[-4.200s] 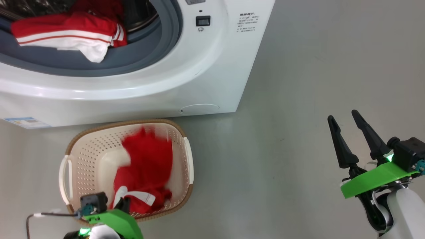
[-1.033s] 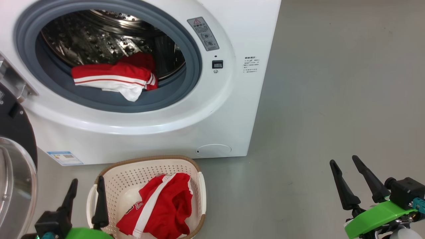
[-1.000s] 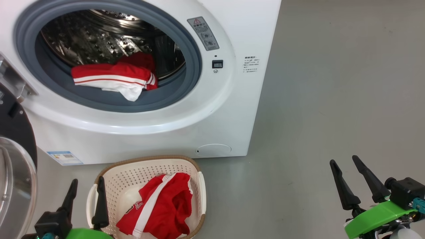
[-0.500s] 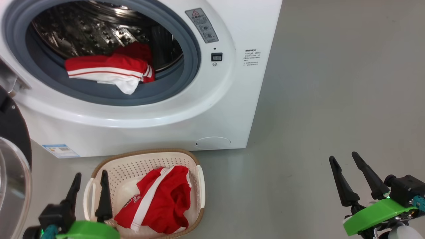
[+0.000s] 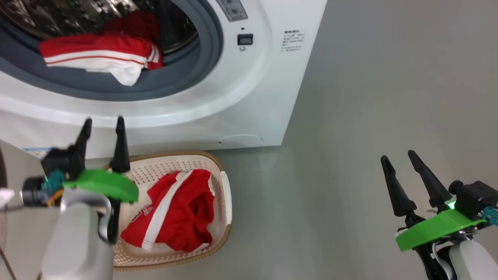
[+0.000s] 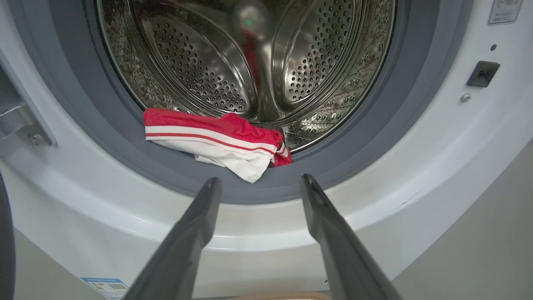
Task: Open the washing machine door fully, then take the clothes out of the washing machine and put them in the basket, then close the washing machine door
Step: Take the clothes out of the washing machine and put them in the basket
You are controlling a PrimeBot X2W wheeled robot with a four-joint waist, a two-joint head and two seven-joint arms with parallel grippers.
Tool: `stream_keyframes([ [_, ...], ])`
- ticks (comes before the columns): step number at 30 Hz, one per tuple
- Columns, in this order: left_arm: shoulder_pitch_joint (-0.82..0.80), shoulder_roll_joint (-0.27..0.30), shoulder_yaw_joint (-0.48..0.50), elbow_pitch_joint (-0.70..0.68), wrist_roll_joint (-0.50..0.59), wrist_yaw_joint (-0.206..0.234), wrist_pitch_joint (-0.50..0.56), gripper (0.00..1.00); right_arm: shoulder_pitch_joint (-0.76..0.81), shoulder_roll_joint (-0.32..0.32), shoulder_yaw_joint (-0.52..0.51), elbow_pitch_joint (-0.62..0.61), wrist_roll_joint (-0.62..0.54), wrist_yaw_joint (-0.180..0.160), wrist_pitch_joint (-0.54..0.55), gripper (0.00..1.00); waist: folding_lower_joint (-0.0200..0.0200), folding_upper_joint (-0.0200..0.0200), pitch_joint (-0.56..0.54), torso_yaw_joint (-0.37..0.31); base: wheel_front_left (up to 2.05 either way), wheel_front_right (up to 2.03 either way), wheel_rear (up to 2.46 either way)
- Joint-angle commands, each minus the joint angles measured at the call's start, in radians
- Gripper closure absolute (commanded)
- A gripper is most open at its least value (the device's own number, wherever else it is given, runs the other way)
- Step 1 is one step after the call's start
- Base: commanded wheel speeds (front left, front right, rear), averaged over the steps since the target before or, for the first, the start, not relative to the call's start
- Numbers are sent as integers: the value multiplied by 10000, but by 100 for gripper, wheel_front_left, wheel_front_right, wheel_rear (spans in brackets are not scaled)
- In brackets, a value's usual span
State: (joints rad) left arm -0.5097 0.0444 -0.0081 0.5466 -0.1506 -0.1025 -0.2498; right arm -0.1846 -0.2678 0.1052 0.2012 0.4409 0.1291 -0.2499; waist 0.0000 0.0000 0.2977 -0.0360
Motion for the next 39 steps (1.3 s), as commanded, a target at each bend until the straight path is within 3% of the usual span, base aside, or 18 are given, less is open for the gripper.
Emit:
stream_keyframes([
  [1,-564,403,213,107,95,-70,-110,0,-176,-59,190,-255,-28,16,-118,0,0,0,460,-238,0,0,0],
  [14,-5046,1093,-371,4029,613,94,990,0,-975,227,348,-408,-36,16,-118,0,0,0,1503,-841,0,0,0],
  [23,-6895,1461,-940,6109,1103,285,1883,0,-1437,312,411,-521,5,16,-118,0,0,0,2045,-1255,0,0,0],
  [39,-7998,2075,-1498,7238,1445,877,2277,0,-1746,434,390,-683,-18,16,-118,0,0,0,2620,-1641,0,0,0],
])
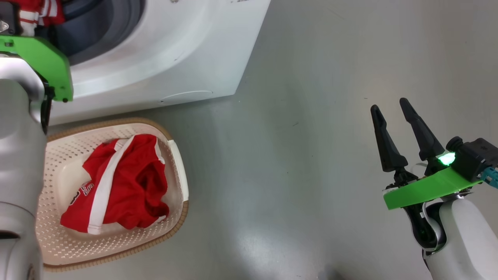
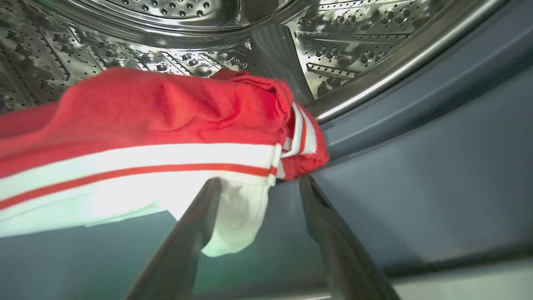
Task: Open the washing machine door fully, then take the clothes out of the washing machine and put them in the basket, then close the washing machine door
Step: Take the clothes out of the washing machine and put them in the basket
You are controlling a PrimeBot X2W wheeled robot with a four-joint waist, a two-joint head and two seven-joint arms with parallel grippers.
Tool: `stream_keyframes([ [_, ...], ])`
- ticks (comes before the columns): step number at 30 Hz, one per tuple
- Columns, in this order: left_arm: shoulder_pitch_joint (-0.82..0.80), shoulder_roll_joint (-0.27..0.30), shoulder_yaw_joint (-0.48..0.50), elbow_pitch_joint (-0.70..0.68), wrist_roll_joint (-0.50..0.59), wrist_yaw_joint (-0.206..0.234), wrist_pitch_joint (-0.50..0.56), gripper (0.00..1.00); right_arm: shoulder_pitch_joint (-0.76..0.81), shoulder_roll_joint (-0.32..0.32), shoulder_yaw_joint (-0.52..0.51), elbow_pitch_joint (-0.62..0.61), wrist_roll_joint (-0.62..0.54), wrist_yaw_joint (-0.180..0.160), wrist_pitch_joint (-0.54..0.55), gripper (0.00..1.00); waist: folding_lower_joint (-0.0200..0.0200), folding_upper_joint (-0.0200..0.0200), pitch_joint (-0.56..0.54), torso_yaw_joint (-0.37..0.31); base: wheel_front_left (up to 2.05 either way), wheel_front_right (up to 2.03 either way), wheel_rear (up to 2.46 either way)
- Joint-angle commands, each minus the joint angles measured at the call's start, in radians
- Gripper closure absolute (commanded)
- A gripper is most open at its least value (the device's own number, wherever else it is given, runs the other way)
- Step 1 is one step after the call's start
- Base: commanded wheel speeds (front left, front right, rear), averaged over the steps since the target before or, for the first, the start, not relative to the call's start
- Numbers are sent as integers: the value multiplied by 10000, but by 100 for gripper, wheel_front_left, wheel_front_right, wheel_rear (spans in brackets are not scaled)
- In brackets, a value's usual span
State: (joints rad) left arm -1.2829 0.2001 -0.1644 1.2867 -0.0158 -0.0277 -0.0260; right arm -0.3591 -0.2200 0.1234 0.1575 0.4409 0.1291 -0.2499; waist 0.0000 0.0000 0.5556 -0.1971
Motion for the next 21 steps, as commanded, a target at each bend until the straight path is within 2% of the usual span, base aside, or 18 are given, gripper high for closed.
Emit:
stream_keyframes([
  [1,-290,537,65,-145,77,162,39,0,-21,-42,214,-244,-22,16,-118,0,0,0,56,-38,0,0,0],
  [3,-326,617,-26,-112,148,317,54,0,-55,-32,233,-243,-34,16,-118,0,0,0,79,-54,0,0,0],
  [4,-338,632,-6,-100,110,360,30,33,-69,-25,248,-246,-39,16,-118,0,0,0,84,-61,0,0,0],
  [5,-338,632,-6,-100,110,360,30,33,-69,-25,248,-246,-39,16,-118,0,0,0,84,-61,0,0,0],
  [6,-351,644,0,-89,77,360,-2,62,-81,-22,260,-248,-42,16,-118,0,0,0,88,-64,0,0,0],
  [7,-361,656,-23,-80,76,372,-57,98,-93,-21,266,-251,-43,16,-118,0,0,0,90,-62,0,0,0],
  [14,-315,582,-26,-40,-117,415,-592,100,-107,-22,235,-225,-51,16,-118,0,0,0,9,17,0,0,0],
  [21,285,160,408,-154,-866,88,-2079,100,166,-96,71,-120,-91,16,-118,0,0,0,-659,344,0,0,0],
])
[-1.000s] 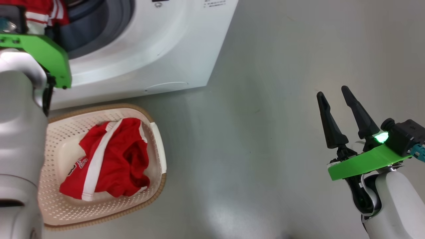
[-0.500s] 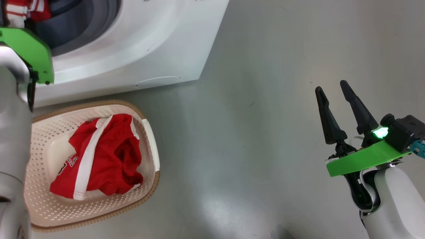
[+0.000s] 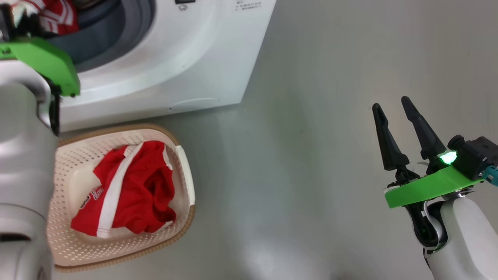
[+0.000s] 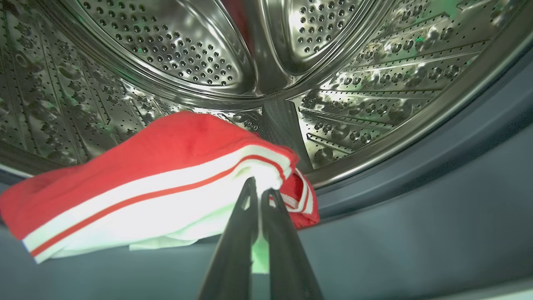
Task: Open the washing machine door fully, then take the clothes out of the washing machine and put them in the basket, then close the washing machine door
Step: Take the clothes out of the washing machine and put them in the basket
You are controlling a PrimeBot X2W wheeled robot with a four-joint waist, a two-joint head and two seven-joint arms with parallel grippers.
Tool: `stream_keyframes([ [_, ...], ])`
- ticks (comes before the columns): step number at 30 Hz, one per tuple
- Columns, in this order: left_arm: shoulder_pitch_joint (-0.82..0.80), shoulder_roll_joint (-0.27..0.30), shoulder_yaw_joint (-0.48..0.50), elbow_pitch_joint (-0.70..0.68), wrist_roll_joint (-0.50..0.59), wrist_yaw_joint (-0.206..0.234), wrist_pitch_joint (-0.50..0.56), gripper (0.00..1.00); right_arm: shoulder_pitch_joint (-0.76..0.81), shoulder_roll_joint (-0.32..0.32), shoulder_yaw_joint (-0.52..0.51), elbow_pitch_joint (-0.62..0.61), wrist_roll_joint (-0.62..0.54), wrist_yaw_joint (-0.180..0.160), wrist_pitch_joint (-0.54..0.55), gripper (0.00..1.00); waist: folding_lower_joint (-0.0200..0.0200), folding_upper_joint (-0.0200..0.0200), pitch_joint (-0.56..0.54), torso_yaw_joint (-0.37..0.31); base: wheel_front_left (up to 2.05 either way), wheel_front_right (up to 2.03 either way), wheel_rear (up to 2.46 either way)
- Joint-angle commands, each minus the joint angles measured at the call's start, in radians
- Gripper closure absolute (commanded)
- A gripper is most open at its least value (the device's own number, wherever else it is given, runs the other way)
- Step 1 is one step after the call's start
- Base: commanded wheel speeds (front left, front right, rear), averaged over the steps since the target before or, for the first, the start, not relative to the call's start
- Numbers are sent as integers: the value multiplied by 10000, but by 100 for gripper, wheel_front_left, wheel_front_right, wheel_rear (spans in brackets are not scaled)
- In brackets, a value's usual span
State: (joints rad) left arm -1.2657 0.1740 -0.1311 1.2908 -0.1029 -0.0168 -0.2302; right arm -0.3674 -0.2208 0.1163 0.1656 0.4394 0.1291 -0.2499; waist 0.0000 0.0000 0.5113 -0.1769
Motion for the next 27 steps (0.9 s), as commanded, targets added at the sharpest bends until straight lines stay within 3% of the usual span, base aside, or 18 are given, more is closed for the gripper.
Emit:
stream_keyframes([
  [1,255,370,155,-285,-111,-74,-148,100,303,-106,129,-186,-78,16,-118,0,0,0,-331,191,0,0,0],
  [4,783,209,421,-695,-480,-286,-293,100,474,-156,129,-145,-87,16,-118,0,0,0,-697,324,0,0,0],
  [10,2414,-164,985,-3198,-1004,-610,-312,100,869,-273,43,-80,-93,16,-118,0,0,0,-1350,654,0,0,0],
  [27,7453,-1052,1807,-9230,-1248,-971,-315,100,1829,-506,-257,-49,-48,16,-118,0,0,0,-2584,1241,0,0,0],
])
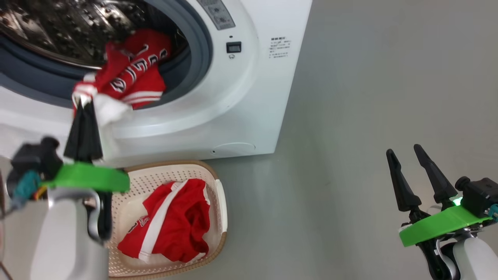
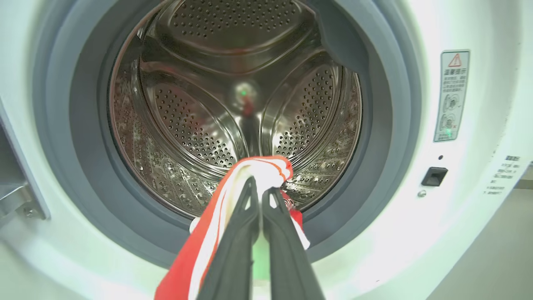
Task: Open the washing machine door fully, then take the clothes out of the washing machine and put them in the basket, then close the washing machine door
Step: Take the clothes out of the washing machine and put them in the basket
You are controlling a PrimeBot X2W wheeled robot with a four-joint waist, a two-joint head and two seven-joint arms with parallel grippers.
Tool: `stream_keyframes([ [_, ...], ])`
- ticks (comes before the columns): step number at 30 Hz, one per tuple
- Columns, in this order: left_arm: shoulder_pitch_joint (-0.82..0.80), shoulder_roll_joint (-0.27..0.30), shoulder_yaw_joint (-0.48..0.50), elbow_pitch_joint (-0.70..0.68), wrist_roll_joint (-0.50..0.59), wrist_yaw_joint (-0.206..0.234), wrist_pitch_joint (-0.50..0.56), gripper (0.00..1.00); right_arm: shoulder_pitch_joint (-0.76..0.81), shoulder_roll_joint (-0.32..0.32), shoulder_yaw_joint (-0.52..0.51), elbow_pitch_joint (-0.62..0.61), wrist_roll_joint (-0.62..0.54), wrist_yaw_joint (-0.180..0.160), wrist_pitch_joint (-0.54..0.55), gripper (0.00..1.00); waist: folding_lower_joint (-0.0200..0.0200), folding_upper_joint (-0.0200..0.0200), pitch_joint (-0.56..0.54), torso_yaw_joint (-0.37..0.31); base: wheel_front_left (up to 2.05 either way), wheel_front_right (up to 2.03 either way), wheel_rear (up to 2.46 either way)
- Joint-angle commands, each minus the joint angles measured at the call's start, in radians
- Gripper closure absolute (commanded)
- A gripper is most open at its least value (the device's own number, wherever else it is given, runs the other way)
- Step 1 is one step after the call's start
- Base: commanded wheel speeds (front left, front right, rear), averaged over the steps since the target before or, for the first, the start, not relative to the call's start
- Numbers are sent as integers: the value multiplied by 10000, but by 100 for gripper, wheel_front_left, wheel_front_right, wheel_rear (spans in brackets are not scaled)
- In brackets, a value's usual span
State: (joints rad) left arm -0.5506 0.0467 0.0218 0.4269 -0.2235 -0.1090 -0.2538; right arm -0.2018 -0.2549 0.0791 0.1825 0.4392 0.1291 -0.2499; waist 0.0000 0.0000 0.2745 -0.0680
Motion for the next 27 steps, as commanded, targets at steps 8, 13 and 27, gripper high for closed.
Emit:
stream_keyframes([
  [8,2221,91,243,-2585,-180,75,-79,100,359,-262,80,-275,-44,16,-118,0,0,0,-321,293,0,0,0],
  [13,3406,64,13,-3790,-222,402,-48,100,359,-302,83,-301,-50,16,-118,0,0,0,-259,385,0,0,0],
  [27,5763,48,-617,-6562,-229,1189,1082,100,161,-434,42,-354,-31,16,-118,0,0,0,67,622,0,0,0],
])
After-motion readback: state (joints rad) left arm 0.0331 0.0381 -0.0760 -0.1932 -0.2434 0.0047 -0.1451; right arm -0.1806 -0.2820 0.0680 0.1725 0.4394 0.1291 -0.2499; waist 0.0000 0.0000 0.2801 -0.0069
